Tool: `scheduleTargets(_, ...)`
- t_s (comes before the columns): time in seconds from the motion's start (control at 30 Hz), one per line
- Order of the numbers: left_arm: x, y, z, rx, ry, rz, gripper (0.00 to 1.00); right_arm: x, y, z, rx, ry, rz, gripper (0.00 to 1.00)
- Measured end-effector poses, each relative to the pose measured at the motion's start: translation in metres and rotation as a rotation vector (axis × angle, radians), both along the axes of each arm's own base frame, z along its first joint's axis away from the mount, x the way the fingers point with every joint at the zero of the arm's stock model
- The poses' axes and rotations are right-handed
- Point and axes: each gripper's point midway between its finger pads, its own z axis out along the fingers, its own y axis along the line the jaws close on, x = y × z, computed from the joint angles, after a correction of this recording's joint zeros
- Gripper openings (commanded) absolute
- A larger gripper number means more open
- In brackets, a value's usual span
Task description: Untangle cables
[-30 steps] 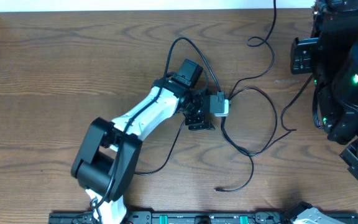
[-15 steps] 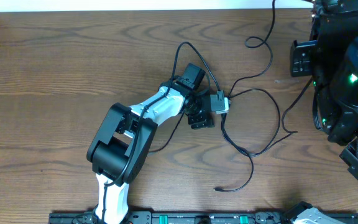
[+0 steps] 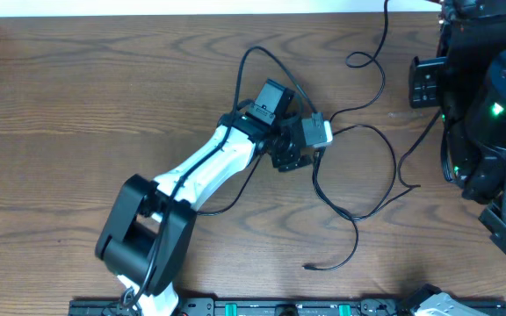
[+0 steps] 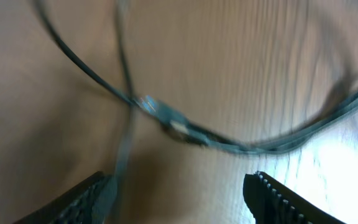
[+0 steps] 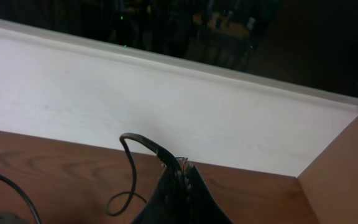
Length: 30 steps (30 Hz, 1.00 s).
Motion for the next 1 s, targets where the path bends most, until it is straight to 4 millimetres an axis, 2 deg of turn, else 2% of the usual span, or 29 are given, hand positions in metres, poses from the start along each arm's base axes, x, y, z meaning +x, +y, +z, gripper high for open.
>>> scheduleTargets(0.1, 0.012, -0.001, 0.003, 0.003, -0.054, 0.023, 0.72, 0.003, 0.002, -0.003, -0.005, 0.008, 0.0, 0.01)
scheduleTargets(0.43, 0.035, 0.007, -0.047, 0.109, -0.095, 0.06, 0.72, 0.007, 0.005, -0.01, -0.02, 0.031, 0.0, 0.01)
scheduleTargets(0.67, 0.042, 0.012, -0.051, 0.137, -0.121, 0.07, 0.71, 0.007, 0.005, -0.012, -0.025, 0.039, 0.0, 0.01)
scheduleTargets(0.87, 0.054, 0.032, -0.065, 0.158, -0.098, 0.116, 0.7, 0.005, 0.004, -0.018, -0.042, 0.064, 0.0, 0.01)
scheduleTargets(1.0, 0.063, 0.048, -0.071, 0.17, -0.086, 0.15, 0.59, 0.005, 0.004, -0.018, -0.042, 0.065, 0.0, 0.01)
